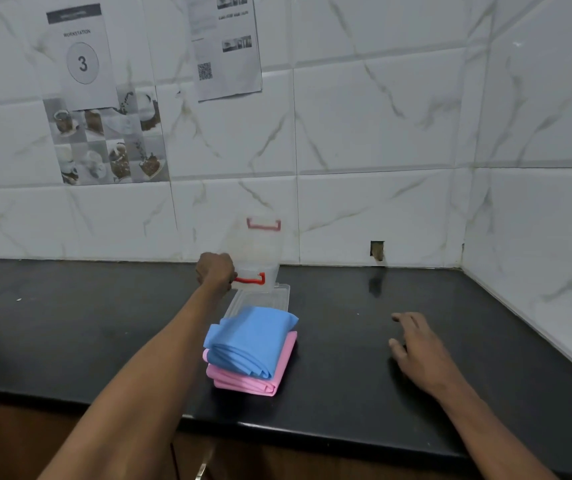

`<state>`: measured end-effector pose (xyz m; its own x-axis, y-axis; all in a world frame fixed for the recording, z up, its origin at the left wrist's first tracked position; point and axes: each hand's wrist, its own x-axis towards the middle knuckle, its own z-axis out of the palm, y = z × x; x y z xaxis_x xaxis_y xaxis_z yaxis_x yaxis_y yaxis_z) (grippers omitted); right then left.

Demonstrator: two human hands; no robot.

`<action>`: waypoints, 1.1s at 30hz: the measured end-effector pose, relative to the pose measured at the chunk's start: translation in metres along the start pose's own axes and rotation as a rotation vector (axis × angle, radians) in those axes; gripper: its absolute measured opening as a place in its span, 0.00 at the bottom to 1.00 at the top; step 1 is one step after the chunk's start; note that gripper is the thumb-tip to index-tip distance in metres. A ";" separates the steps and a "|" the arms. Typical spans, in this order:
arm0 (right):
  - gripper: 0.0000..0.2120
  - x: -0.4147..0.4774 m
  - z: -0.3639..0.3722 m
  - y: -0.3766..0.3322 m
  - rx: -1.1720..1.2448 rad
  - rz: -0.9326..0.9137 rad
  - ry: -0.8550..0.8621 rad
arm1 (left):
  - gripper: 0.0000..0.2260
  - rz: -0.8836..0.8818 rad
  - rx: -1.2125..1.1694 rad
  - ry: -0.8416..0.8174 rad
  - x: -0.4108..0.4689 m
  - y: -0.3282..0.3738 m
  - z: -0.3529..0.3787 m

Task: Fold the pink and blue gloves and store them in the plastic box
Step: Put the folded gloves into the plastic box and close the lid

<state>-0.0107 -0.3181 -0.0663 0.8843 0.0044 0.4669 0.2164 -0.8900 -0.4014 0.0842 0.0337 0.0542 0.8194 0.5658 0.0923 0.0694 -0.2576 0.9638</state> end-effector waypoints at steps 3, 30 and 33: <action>0.22 0.003 -0.005 -0.001 0.176 0.103 0.175 | 0.10 0.121 -0.039 -0.119 -0.009 0.027 0.002; 0.22 -0.024 -0.029 -0.015 0.452 0.108 0.377 | 0.26 0.133 0.365 -0.718 -0.086 0.004 0.104; 0.24 -0.023 -0.028 -0.015 0.410 0.099 0.337 | 0.27 0.148 0.410 -0.690 -0.084 -0.002 0.105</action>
<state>-0.0457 -0.3172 -0.0490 0.7412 -0.2771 0.6114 0.3425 -0.6273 -0.6995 0.0750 -0.0954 0.0178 0.9931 -0.0717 -0.0924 0.0262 -0.6338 0.7731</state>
